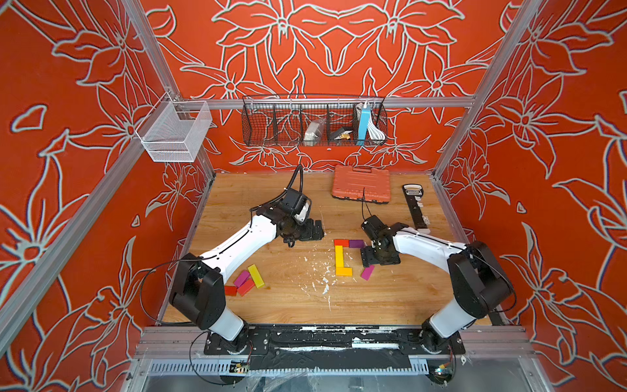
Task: Assemble the letter c with building blocks
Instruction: Assemble the building block at the center of the board.
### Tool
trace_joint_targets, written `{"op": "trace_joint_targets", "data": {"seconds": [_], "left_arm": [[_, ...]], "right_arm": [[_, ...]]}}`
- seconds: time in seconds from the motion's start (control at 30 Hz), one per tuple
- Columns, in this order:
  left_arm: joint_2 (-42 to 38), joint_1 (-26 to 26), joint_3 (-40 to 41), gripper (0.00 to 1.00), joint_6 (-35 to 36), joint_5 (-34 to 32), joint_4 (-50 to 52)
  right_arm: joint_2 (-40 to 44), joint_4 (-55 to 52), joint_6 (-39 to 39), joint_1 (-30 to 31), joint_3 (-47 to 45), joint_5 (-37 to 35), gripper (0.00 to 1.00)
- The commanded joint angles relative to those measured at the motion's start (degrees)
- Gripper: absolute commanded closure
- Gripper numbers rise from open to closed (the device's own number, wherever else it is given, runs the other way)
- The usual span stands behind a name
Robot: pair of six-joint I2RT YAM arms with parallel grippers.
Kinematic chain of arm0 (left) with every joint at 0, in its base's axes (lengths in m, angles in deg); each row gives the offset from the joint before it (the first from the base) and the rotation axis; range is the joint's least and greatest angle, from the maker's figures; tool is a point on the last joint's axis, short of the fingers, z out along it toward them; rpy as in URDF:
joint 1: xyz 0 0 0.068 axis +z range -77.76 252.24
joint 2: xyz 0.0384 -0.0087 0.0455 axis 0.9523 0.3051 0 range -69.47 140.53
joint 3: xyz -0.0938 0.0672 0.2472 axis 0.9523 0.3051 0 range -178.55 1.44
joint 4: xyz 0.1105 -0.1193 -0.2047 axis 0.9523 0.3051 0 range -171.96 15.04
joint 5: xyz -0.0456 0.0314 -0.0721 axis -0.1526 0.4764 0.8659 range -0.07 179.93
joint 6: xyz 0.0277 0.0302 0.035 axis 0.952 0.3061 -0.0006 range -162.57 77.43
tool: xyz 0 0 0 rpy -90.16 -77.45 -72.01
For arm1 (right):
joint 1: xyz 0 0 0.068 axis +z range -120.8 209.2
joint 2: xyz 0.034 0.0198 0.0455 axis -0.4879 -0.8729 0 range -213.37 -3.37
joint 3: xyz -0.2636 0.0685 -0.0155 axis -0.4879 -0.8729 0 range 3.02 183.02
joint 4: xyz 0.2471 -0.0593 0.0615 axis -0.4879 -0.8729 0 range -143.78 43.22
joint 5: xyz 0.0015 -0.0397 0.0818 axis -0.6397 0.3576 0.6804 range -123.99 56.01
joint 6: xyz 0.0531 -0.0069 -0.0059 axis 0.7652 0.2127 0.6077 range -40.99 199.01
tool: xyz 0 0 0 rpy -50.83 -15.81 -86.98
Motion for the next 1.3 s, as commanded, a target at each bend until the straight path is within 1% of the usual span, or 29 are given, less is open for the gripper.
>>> {"op": "trace_joint_targets", "data": {"seconds": [0.0,0.3,0.47,0.57,0.67,0.77,0.9,1.07,1.27], "left_arm": [[-1.24,0.46,0.69,0.02,-0.47,1.02,-0.72],[-0.76,0.37,1.06,0.02,-0.96,1.94,-1.89],[-0.59,0.41,1.44,0.02,-1.11,2.23,-2.19],[-0.69,0.48,1.77,0.02,-0.85,1.89,-2.26],[-0.60,0.56,2.07,0.02,-1.00,1.69,-2.48],[-0.50,0.93,2.29,0.02,-1.40,1.68,-2.70],[-0.42,1.38,2.24,0.02,-1.60,1.87,-2.70],[-0.41,1.71,2.29,0.02,-1.73,2.13,-2.54],[-0.33,1.91,2.31,0.02,-1.63,2.14,-2.33]], "right_arm": [[1.75,-0.25,1.79,0.42,-1.85,-1.64,0.10],[7.22,-0.06,3.96,0.52,-7.26,-0.22,0.10],[13.32,-0.59,5.32,0.60,-8.23,1.16,0.10],[17.13,-0.11,4.57,0.57,-8.49,3.34,0.08],[18.51,0.65,3.09,0.55,-8.45,6.30,0.07],[17.85,1.40,1.41,0.90,-8.44,8.22,0.07],[15.46,2.62,-0.52,1.83,-8.60,8.95,0.07],[11.52,2.95,-2.41,4.22,-8.49,7.47,0.07],[8.69,4.45,-2.62,6.04,-9.81,6.76,0.07]]}}
